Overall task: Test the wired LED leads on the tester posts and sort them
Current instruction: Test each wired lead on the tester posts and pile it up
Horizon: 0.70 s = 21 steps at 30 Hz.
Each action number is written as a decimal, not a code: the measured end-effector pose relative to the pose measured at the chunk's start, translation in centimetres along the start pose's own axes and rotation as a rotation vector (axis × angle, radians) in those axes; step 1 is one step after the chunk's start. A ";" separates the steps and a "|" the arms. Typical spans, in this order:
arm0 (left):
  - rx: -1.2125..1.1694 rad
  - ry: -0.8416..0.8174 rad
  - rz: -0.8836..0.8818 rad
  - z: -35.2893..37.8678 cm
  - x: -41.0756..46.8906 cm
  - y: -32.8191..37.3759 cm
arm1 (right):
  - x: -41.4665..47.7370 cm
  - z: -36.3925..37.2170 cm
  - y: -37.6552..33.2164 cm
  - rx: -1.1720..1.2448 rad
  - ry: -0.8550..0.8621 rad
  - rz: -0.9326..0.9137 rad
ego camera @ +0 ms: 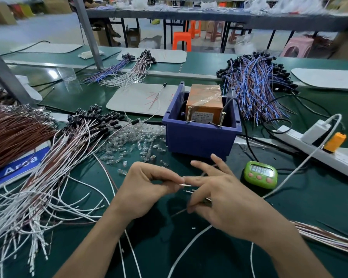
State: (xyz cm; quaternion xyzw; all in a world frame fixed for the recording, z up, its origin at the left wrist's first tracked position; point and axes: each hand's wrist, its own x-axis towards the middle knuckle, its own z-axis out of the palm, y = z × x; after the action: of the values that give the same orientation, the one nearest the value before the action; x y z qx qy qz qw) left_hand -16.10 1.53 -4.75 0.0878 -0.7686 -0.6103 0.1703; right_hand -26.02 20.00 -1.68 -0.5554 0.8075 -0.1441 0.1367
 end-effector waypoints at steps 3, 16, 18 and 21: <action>-0.199 0.032 0.008 -0.1 0.2 0.0 | -0.1 0.2 0.7 0.230 0.139 0.045; -0.546 0.028 -0.196 1.0 -0.4 0.2 | -0.8 1.2 0.9 0.632 0.204 0.080; -0.553 0.075 -0.202 0.9 -0.4 0.3 | -0.8 1.2 0.8 0.625 0.193 0.078; -0.639 0.090 -0.242 0.7 -0.3 0.5 | -0.8 1.1 0.8 0.610 0.166 0.087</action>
State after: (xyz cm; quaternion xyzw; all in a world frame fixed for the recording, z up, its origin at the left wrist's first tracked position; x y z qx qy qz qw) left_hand -16.01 2.40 -4.48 0.1475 -0.5145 -0.8314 0.1493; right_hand -25.98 20.92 -2.96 -0.4400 0.7585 -0.4184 0.2367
